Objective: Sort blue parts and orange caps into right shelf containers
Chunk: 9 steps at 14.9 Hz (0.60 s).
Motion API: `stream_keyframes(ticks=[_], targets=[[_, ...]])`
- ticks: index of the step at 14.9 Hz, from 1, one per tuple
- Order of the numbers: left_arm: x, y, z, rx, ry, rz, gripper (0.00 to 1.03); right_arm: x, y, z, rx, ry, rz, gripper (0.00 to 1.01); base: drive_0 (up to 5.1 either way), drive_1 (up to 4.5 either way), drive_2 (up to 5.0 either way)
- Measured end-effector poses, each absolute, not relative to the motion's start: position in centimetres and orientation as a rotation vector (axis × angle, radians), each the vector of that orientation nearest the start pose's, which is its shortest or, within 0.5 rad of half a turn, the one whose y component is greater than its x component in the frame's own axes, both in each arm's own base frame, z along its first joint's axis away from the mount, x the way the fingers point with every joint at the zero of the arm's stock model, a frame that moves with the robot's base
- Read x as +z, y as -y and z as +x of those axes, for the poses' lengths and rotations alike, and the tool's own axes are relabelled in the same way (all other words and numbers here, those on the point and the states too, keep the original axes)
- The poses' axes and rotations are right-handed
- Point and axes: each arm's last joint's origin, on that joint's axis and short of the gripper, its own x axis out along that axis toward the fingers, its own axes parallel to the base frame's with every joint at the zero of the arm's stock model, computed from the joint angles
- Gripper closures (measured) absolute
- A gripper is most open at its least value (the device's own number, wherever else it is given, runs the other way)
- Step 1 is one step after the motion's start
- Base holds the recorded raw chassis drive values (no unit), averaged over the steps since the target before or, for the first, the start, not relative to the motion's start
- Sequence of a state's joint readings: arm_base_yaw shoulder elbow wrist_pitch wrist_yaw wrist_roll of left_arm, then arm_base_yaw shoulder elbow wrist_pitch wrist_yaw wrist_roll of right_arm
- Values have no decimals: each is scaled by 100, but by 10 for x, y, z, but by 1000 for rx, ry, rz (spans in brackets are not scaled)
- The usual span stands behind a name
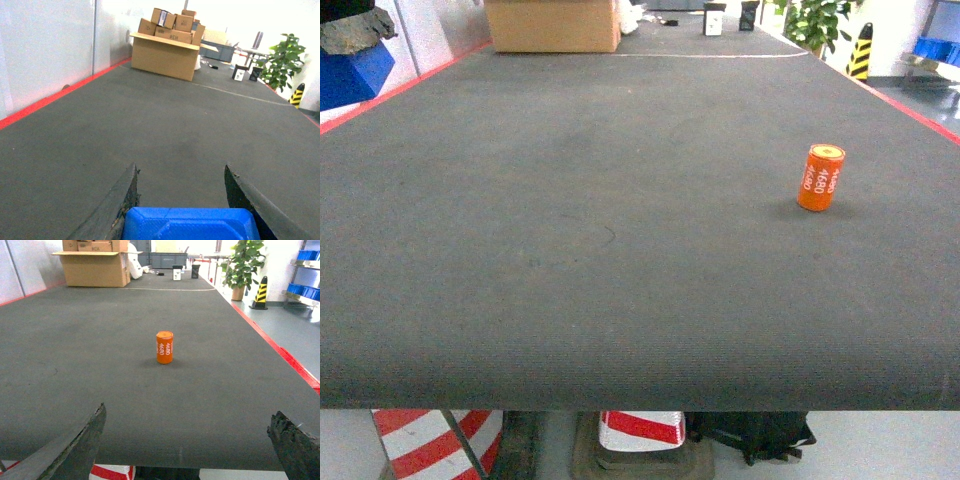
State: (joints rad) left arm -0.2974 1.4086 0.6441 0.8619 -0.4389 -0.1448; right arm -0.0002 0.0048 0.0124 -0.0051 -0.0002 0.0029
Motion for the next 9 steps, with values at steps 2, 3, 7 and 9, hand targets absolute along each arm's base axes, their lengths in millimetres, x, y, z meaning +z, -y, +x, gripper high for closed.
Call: stream_keyframes(ticks=[2, 3, 7, 9], targets=[[240, 85, 257, 130, 103, -163, 61, 167, 0, 97, 0, 2, 2, 3, 0, 0, 0], [234, 91, 248, 119, 76, -149, 61, 167, 0, 97, 0, 2, 3, 3, 0, 0, 0], [228, 88, 226, 163, 62, -153, 61, 167, 0, 97, 0, 2, 3, 3, 0, 0, 0], [226, 90, 220, 161, 57, -152, 61, 167, 0, 97, 0, 2, 3, 3, 0, 0, 0]])
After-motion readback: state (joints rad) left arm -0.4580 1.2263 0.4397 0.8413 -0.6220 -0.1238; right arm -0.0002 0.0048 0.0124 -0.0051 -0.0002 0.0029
